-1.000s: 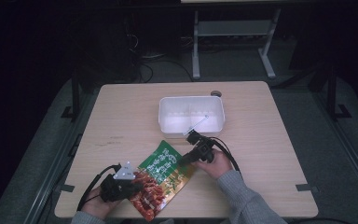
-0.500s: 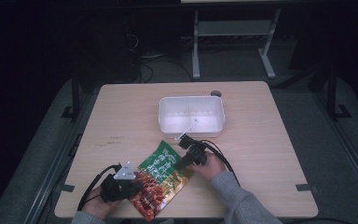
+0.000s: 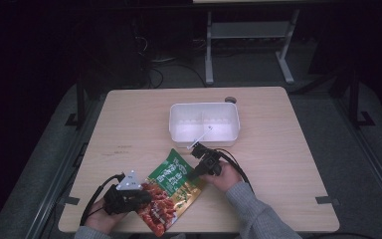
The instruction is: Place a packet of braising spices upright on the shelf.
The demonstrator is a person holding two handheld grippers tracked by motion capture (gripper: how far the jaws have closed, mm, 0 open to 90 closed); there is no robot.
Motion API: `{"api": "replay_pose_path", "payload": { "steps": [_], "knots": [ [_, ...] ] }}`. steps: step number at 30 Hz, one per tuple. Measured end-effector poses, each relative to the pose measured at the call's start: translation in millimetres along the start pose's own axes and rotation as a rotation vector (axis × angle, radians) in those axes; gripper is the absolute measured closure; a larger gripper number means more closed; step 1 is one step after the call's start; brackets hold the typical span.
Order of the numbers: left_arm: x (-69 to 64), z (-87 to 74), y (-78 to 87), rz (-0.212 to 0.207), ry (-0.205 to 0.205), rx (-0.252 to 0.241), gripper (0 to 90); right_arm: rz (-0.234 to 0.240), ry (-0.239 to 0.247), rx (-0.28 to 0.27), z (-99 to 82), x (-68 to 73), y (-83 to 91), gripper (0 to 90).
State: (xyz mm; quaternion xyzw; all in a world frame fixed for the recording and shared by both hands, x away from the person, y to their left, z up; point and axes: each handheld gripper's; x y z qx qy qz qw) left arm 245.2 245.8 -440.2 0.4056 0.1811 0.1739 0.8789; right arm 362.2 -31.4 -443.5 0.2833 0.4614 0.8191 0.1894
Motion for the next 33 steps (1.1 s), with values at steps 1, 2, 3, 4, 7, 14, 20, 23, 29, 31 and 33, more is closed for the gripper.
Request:
{"api": "replay_pose_path", "payload": {
  "steps": [1,2,3,4,7,14,20,23,29,31,33],
  "knots": [
    [0.6,-0.4,0.7,0.003,0.002,-0.001,76.0,0.002,-0.001,-0.004,0.0,0.2,1.3,89.5],
    [0.6,-0.4,0.7,0.003,0.002,-0.001,75.0,0.005,-0.002,-0.007,0.2,0.4,3.0,89.5],
    [1.6,-1.2,1.4,0.009,0.008,-0.003,74.3,0.006,-0.001,-0.015,0.4,0.5,5.3,89.5],
    [1.9,-1.4,1.8,0.01,0.008,-0.003,73.9,0.008,0.0,-0.019,0.7,0.5,7.4,89.6],
    [2.3,-1.7,2.9,0.017,0.015,-0.008,72.0,0.004,0.003,-0.028,1.5,1.4,14.2,89.6],
    [2.9,-2.3,4.5,0.022,0.017,-0.019,68.8,-0.014,0.011,-0.054,3.0,3.1,31.9,89.7],
    [2.9,-2.6,6.4,0.022,0.015,-0.033,66.8,-0.024,0.025,-0.074,4.1,5.0,48.2,89.7],
    [2.7,-3.0,6.7,0.023,0.013,-0.036,65.9,-0.032,0.031,-0.093,6.2,8.0,62.8,89.7],
    [3.2,-3.2,6.1,0.025,0.016,-0.034,64.1,-0.044,0.057,-0.109,11.1,15.2,83.0,89.8],
    [3.7,-3.5,6.0,0.024,0.017,-0.034,63.4,-0.047,0.063,-0.113,12.8,17.9,88.0,89.7],
    [4.3,-3.9,6.1,0.025,0.019,-0.033,62.7,-0.051,0.078,-0.12,15.0,20.7,92.9,89.8]
  ]
}}
Point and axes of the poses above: each handheld gripper's, and its own axes: y roughly backward along the jaws, z roughly out of its top, x roughly to its left, and after that the axes turned 11 degrees about -z, right-handed
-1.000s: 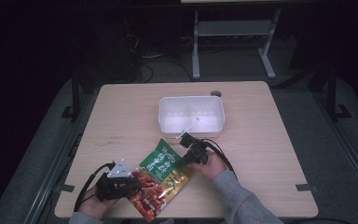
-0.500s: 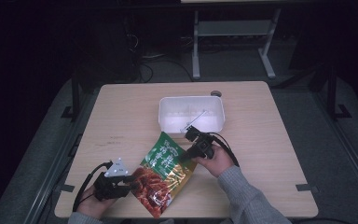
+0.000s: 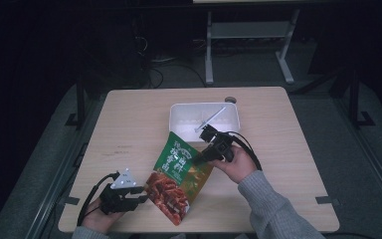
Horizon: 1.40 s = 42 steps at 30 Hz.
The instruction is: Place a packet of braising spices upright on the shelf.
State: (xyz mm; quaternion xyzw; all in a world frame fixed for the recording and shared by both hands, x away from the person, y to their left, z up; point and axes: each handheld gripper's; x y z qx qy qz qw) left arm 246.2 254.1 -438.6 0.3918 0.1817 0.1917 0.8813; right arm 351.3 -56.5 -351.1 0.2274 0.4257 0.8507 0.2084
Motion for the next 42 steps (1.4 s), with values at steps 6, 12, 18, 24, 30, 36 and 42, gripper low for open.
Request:
{"api": "replay_pose_path", "payload": {
  "steps": [6,12,18,24,30,36,42],
  "knots": [
    [1.2,-0.9,1.0,0.001,0.011,-0.014,59.7,-0.007,0.045,-0.002,9.1,10.4,11.8,89.8],
    [1.6,-1.3,0.9,0.002,0.008,-0.015,58.1,-0.013,0.082,-0.008,17.4,22.5,22.6,89.9],
    [2.1,-1.6,1.5,0.005,0.009,-0.02,56.5,-0.024,0.124,-0.022,24.9,34.5,33.9,90.0],
    [3.0,-2.4,1.7,0.007,0.011,-0.017,56.0,-0.034,0.148,-0.033,31.5,42.2,44.1,90.0],
    [3.3,-2.3,1.9,0.008,0.01,-0.013,55.8,-0.051,0.15,-0.032,36.2,42.2,51.4,90.0],
    [3.2,-2.5,0.9,0.012,0.008,-0.009,55.5,-0.069,0.14,-0.04,39.6,38.2,60.6,90.0],
    [2.9,-2.1,-0.1,0.015,0.004,-0.002,54.6,-0.078,0.131,-0.055,43.6,35.4,72.2,90.0]
  ]
}}
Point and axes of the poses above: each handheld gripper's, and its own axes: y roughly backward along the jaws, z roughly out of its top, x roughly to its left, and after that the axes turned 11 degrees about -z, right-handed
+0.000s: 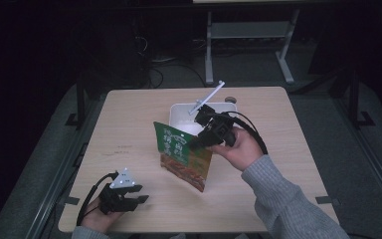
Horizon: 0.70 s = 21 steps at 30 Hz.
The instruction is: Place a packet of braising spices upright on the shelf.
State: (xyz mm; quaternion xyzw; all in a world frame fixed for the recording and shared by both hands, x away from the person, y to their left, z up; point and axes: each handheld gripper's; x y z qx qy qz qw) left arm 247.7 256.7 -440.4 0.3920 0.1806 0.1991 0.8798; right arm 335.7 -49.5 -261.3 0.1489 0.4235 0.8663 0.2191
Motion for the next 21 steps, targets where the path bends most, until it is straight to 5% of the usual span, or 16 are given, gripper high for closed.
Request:
{"api": "replay_pose_path", "payload": {
  "steps": [21],
  "knots": [
    [0.9,-0.7,1.1,0.009,0.007,-0.007,51.2,-0.06,-0.008,-0.041,16.6,-10.3,36.4,90.0]
  ]
}}
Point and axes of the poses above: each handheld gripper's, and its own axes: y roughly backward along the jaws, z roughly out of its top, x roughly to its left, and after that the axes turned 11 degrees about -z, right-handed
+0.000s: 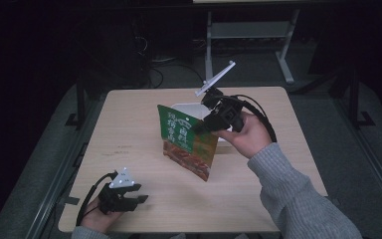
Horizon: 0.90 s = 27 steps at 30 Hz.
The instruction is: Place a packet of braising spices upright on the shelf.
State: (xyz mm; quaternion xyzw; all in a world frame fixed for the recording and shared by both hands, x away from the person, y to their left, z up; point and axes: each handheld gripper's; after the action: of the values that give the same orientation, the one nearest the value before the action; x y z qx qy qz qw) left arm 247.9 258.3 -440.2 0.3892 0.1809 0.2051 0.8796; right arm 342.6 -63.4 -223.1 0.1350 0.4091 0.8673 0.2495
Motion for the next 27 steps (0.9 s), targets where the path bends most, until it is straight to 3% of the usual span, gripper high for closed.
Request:
{"api": "replay_pose_path", "payload": {
  "steps": [8,27],
  "knots": [
    [0.2,-0.1,0.4,0.0,0.001,0.001,51.1,-0.028,-0.005,-0.011,6.2,-4.6,10.5,90.0],
    [-0.1,0.2,1.7,0.013,0.005,-0.016,47.6,-0.107,-0.068,-0.034,19.9,-33.0,27.9,90.0]
  ]
}}
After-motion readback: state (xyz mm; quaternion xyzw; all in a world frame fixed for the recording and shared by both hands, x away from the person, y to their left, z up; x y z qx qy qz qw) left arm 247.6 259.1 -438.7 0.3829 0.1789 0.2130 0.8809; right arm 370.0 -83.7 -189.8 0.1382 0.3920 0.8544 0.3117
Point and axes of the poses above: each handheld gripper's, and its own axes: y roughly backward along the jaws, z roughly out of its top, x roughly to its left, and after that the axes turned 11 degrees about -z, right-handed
